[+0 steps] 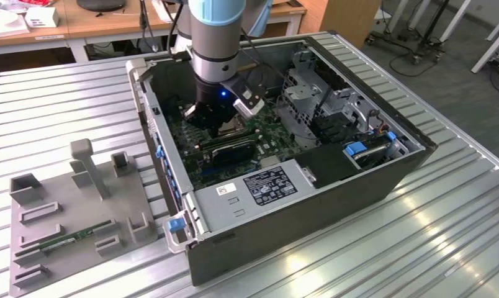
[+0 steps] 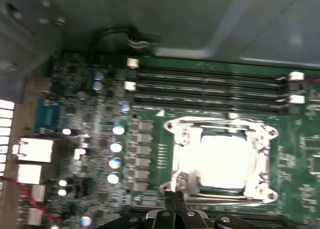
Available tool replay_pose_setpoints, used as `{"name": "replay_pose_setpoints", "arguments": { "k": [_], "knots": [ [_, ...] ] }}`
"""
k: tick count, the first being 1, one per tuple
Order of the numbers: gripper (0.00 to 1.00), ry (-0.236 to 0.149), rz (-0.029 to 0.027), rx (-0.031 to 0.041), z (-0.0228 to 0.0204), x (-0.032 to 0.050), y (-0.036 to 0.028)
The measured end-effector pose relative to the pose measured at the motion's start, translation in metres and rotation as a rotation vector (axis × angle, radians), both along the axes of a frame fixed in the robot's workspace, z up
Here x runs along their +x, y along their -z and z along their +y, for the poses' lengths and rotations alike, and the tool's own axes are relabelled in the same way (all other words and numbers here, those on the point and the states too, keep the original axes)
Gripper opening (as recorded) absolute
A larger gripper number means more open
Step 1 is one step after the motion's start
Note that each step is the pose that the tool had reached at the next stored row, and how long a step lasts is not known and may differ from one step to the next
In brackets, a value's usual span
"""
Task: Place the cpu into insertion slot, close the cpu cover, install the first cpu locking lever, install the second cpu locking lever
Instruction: 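Install the second cpu locking lever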
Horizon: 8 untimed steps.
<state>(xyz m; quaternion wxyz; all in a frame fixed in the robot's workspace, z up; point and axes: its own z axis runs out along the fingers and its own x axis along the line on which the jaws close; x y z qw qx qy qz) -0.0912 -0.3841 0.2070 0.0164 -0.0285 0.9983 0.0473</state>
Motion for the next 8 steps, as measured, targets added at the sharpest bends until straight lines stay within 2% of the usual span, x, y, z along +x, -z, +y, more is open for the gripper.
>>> {"name": "replay_pose_setpoints", "arguments": {
  "k": [8],
  "knots": [
    [0.11, 0.0, 0.0001, 0.0, 0.001, 0.0243, 0.0]
  ]
}}
